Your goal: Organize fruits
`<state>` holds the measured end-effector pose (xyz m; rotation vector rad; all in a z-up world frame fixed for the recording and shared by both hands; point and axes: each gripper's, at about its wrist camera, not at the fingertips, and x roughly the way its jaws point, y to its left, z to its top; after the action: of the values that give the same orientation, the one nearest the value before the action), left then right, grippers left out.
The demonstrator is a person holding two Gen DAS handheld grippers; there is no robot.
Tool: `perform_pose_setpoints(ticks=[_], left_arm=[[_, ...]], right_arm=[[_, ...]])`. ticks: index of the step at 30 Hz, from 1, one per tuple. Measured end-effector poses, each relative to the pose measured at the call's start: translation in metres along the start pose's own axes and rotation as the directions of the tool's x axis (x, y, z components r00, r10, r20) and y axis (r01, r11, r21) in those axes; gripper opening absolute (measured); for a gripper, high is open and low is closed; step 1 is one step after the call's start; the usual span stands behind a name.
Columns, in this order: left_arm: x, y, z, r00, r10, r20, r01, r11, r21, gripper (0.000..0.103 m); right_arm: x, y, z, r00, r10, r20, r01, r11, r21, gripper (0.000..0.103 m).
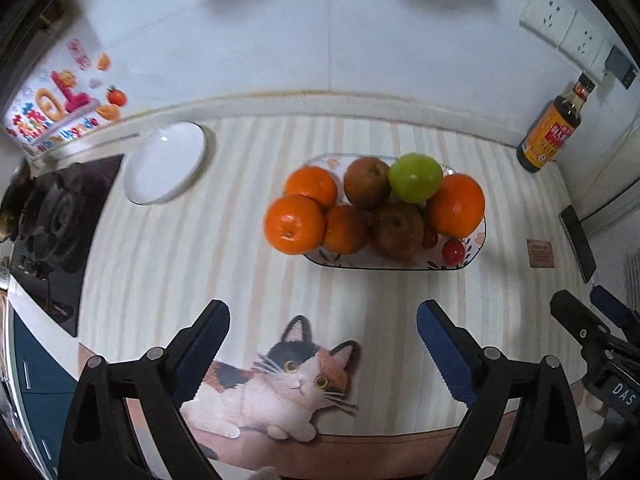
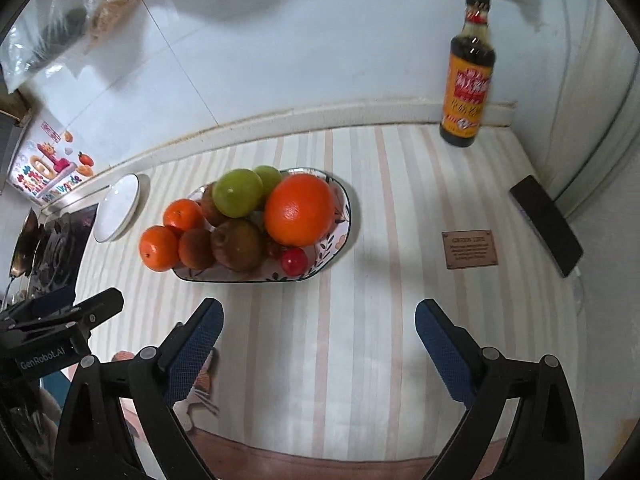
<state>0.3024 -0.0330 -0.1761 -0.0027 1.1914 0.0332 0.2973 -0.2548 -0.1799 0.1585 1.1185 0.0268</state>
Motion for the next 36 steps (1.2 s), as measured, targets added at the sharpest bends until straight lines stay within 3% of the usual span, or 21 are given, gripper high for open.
perform_pose_setpoints(ticks=[5, 11, 22, 36], left_arm=[[-0.050, 0.012, -0.017, 0.995, 0.022, 0.096, -0.022, 1.000, 0.003, 0.096], [-0.115, 0.032, -0.051, 0.980, -0.001, 0.201, -0.001, 1.000, 0.011, 0.096], [-0.201, 0.067, -0.116, 0.947, -0.042, 0.318, 0.030, 0.999, 0.043, 0.096], [-0.260, 0.060, -0.164, 0.917, -0.059, 0.395, 0.047, 0.998, 0.039, 0.096]], right_arm=[[-0.045, 0.014, -0.018, 0.998, -0.019, 0.056, 0.019, 1.000, 0.005, 0.099], [-0.109, 0.042, -0.054, 0.990, -0.023, 0.136, 0.024, 1.000, -0.003, 0.099], [-0.235, 0.083, -0.131, 0.952, -0.063, 0.299, 0.074, 0.997, -0.025, 0.099], [-0.303, 0.086, -0.170, 0.932, -0.015, 0.362, 0.052, 0.994, -0.093, 0.099]])
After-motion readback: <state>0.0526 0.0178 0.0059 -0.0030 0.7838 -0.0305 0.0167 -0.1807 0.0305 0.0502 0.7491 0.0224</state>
